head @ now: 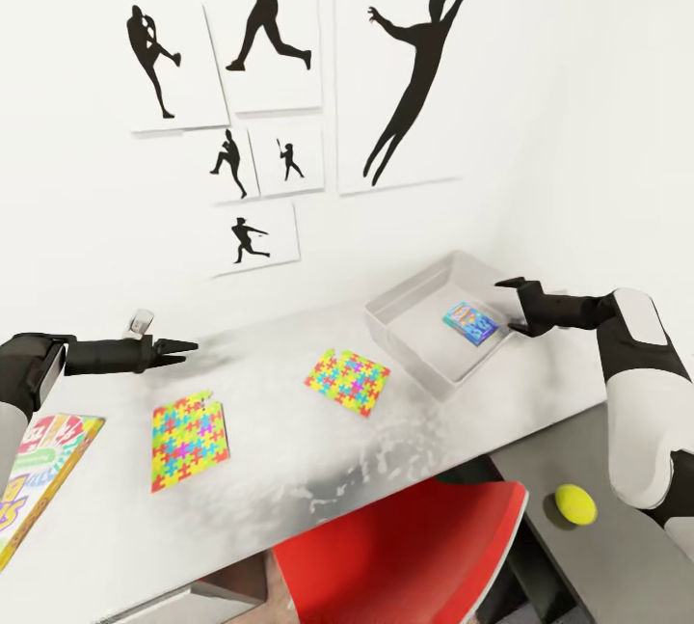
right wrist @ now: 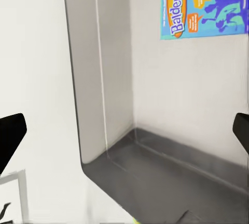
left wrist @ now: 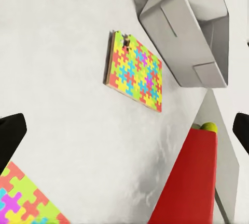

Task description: Put all the toys in the child's room - the three board games (two on the bed and one on the table), the two jigsaw puzzles on the table, and the tennis ball on the table - inside the toy box on the table in the child's room.

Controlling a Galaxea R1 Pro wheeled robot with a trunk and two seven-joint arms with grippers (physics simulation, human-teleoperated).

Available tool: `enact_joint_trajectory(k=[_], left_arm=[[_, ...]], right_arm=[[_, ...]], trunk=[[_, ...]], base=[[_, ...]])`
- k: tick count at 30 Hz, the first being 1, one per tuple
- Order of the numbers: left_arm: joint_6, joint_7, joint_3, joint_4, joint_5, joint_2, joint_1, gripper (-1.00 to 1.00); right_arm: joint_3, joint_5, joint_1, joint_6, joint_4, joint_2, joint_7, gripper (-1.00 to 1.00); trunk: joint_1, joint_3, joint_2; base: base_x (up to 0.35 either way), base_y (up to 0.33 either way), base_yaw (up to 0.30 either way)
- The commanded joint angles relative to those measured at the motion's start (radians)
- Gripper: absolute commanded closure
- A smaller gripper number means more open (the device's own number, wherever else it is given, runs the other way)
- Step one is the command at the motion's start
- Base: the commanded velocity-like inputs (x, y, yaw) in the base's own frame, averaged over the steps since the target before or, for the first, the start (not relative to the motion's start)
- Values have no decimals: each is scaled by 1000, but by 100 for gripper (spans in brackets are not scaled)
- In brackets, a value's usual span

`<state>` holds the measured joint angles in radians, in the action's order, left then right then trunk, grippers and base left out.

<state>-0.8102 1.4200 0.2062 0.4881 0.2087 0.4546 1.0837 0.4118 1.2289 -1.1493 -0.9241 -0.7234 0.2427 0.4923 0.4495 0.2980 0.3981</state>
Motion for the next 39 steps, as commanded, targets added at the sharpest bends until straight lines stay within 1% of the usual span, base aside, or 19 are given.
enact_joint_trajectory(k=[1, 21, 31, 39], left_arm=[[-10, 8, 6, 0, 11, -1, 1, -100], [-10, 8, 7, 1, 11, -2, 1, -100], [-10, 8, 7, 0, 11, -3, 1, -100], [-10, 8, 7, 1, 11, -4, 1, -100]], right_arm=[[2, 9, -1, -2, -1, 0, 10, -100], [-2, 9, 0, -4, -1, 0, 8, -100], [-2, 9, 2, -5, 0, 0, 8, -100], [-4, 9, 2, -4, 0, 0, 7, -100]], trunk=[[0, 0, 2], [0, -32, 2], [0, -35, 2], [0, -35, 2]], base=[[-117, 143, -98], [-27, 72, -103], [-7, 7, -15], [-138, 15, 0]])
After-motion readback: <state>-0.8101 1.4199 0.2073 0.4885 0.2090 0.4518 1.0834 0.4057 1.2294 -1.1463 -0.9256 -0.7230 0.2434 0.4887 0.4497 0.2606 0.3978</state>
